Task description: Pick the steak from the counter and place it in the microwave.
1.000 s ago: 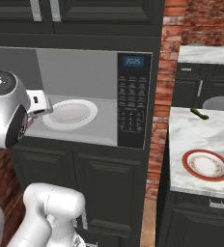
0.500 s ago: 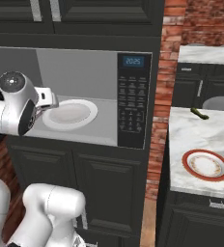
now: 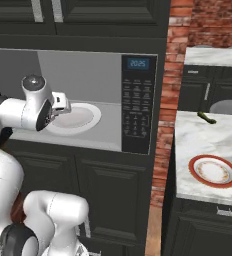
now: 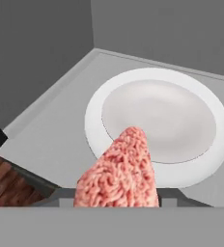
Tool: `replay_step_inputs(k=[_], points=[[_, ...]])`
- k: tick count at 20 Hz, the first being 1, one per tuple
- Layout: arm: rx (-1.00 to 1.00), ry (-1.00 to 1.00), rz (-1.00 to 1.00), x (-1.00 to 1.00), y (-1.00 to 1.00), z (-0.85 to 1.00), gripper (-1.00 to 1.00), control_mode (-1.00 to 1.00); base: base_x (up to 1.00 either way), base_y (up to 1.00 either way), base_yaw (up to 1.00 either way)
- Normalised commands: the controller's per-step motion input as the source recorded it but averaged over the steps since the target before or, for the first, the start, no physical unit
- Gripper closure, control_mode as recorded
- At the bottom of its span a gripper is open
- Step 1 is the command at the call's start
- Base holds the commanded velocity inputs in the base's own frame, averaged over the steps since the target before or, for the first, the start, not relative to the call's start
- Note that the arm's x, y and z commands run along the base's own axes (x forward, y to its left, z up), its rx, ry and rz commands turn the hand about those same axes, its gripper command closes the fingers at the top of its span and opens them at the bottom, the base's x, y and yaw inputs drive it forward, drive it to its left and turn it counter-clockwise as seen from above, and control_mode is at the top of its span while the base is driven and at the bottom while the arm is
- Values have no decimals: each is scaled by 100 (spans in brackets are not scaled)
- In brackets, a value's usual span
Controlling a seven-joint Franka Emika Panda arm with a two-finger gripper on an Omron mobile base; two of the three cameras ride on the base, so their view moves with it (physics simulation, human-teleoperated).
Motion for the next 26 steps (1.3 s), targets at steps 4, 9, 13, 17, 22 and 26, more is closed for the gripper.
replay_step_inputs(k=[4,9,13,17,22,26], points=[[0,-2,0,55,0,-54,100,-100,0,0,0],[0,0,-1,45,0,-24,100,-100,0,0,0],[0,0,-3,24,0,-14,100,-100,0,0,0],[0,0,-4,16,1,-25,100,-100,0,0,0],[0,0,-5,22,0,-15,100,-100,0,0,0],[0,0,-4,30,0,0,100,-100,0,0,0]])
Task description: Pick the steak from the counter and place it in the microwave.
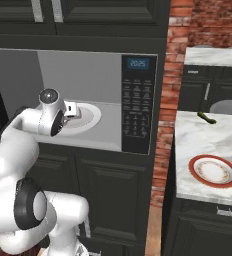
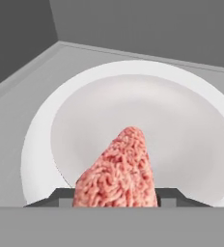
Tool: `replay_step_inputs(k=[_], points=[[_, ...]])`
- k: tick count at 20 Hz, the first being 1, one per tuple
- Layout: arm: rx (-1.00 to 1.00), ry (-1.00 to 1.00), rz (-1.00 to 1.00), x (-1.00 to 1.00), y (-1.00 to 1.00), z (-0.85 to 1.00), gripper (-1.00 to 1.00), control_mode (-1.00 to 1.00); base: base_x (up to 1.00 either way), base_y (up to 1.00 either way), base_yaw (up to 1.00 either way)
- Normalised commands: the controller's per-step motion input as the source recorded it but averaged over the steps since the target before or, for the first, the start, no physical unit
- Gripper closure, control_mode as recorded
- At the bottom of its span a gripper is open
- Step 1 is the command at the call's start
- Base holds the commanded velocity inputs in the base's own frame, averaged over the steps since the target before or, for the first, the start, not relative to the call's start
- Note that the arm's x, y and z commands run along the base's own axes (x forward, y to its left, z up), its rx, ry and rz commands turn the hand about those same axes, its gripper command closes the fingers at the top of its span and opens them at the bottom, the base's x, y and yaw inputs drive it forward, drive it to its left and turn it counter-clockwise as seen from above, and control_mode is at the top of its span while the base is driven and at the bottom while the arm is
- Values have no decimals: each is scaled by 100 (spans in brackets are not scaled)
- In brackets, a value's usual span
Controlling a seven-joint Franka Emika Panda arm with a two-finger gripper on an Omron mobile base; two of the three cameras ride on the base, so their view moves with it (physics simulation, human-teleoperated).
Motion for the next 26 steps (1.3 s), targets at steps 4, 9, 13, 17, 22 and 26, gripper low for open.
replay_step_inputs(k=[4,9,13,17,22,26], points=[[0,0,-5,33,2,0,100,-100,0,0,0],[0,1,-4,18,5,-3,100,-100,0,0,0],[0,0,-3,13,6,-6,100,-100,0,0,0],[0,0,-5,0,5,-14,-100,-100,0,0,0],[0,0,-2,4,6,-1,-100,-100,0,0,0],[0,0,0,0,9,0,-100,-100,0,0,0]])
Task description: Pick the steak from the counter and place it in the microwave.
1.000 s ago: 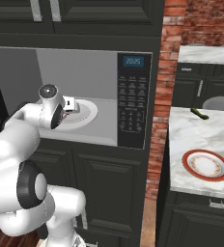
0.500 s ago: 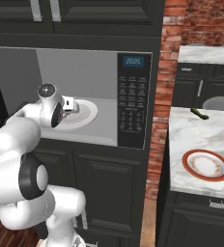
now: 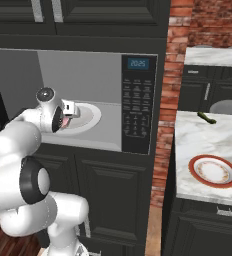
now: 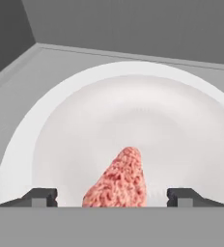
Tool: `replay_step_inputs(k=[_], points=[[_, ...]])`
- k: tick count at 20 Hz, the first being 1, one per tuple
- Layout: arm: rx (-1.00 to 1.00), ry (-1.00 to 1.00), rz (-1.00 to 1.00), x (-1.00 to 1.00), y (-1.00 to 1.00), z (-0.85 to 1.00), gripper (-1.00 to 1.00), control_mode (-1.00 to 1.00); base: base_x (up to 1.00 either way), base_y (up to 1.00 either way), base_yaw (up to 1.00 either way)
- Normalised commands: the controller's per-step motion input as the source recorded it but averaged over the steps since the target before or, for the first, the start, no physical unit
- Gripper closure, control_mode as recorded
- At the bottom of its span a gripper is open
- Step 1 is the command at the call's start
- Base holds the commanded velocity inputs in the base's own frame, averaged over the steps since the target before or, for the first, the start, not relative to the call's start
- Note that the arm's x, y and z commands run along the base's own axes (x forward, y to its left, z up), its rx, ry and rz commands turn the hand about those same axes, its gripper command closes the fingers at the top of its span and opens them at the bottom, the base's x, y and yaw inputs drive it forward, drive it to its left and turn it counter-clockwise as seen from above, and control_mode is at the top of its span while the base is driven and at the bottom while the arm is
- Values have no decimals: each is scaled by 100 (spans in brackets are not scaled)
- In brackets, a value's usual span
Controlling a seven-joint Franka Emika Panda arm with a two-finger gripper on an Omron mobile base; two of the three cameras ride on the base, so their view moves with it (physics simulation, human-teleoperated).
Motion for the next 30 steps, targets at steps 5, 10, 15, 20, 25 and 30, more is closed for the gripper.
replay_step_inputs(k=[5,10,15,20,25,30], points=[[0,-1,0,-19,0,12,-100,-100,0,0,0],[0,-8,0,-66,0,24,-100,-100,0,0,0],[0,-5,-3,-100,0,22,-100,-100,0,0,0],[0,0,-8,-100,-13,12,-100,-100,0,0,0],[1,2,-10,-100,-52,6,-100,-100,0,0,0],[6,23,-10,-100,-54,7,-100,-100,0,0,0]])
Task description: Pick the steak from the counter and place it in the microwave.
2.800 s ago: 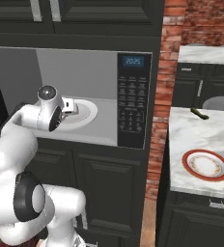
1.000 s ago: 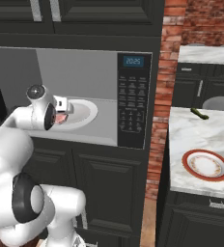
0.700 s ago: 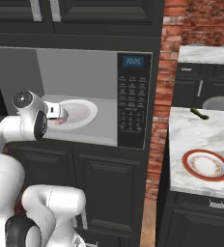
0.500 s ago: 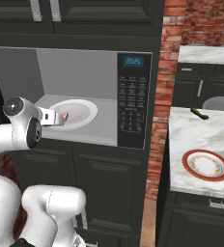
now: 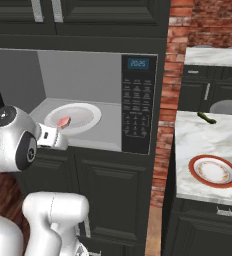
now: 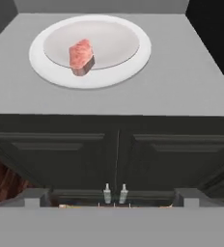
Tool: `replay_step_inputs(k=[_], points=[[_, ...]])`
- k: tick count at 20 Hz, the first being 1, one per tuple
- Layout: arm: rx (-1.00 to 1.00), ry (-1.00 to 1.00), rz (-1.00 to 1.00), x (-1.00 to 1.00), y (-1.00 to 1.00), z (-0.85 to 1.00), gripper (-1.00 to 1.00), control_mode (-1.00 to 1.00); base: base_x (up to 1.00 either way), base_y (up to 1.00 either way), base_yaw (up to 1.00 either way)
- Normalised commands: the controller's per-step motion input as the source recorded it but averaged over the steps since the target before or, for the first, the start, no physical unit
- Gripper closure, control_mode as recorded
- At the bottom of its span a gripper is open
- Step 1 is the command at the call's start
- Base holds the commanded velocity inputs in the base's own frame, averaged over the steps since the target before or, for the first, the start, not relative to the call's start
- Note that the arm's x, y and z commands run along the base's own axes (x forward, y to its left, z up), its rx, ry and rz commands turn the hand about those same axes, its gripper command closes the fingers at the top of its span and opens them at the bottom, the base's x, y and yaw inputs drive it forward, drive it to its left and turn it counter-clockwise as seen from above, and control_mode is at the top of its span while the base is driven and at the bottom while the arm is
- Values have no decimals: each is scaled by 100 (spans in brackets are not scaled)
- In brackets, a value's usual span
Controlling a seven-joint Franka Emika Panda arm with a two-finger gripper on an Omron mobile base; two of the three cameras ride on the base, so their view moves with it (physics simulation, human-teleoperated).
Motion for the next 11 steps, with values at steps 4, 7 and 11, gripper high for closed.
replay_step_inputs(k=[4,7,11], points=[[10,29,-7,-100,-58,29,-100,-100,0,0,0],[8,28,-5,-100,-47,21,-100,-100,0,0,0],[2,8,-1,-100,-30,0,-100,-100,0,0,0]])
